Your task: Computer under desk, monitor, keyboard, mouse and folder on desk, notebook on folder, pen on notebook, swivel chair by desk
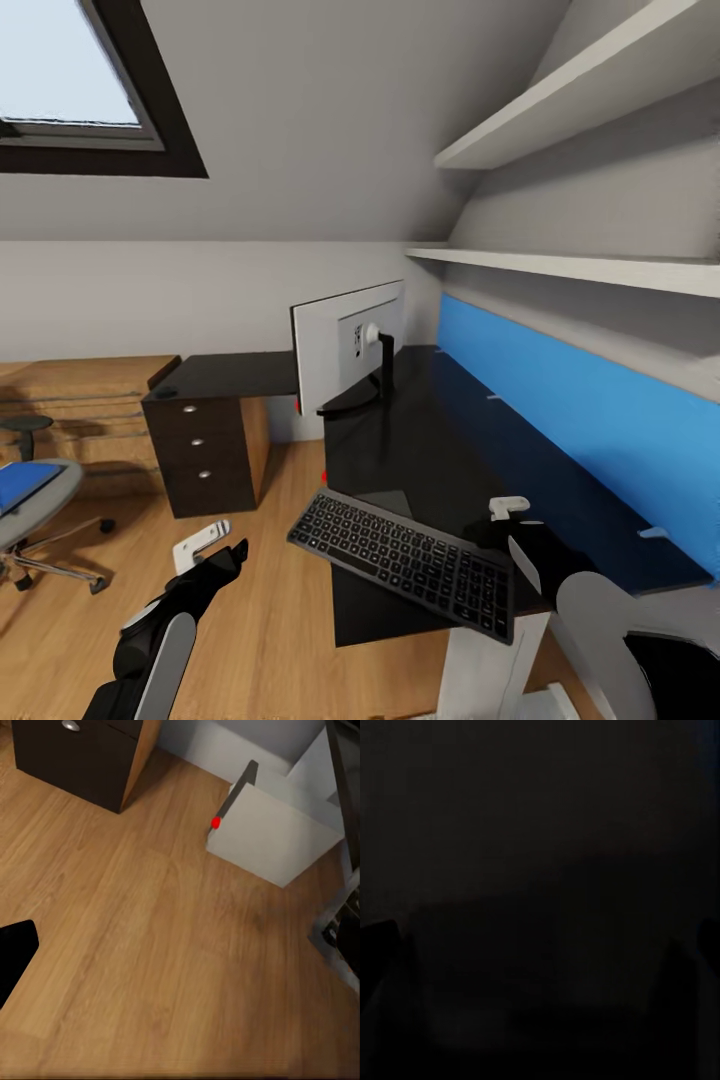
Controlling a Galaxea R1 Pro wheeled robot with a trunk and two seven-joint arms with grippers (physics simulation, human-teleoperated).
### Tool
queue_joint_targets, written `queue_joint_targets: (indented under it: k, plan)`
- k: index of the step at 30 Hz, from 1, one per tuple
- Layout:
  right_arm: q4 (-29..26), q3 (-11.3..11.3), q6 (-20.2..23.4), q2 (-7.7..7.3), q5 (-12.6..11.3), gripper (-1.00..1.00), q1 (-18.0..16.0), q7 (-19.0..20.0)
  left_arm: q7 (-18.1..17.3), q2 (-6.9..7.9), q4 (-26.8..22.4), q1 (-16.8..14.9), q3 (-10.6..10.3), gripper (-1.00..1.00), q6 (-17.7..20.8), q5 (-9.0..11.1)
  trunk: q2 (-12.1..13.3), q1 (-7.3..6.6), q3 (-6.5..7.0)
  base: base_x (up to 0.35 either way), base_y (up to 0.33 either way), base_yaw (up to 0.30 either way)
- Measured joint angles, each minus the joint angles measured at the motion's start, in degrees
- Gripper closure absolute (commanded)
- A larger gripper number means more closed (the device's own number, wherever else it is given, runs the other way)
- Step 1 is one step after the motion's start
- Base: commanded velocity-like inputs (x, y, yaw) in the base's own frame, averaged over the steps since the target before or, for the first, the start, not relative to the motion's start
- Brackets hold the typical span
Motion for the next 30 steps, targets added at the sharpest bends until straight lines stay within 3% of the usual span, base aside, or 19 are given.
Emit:
queue_joint_targets:
  k: [30]
  plan:
    - [-0.1, 0.1, 0.0, 0.08, 0.1, -1.00, 0.0, 0.0, 0.0, -0.01, 0.1, 0.0, -0.1, -1.00, 0.0, 0.0, 0.0, 0.01, 0.00, -0.188, 0.000, 0.000]
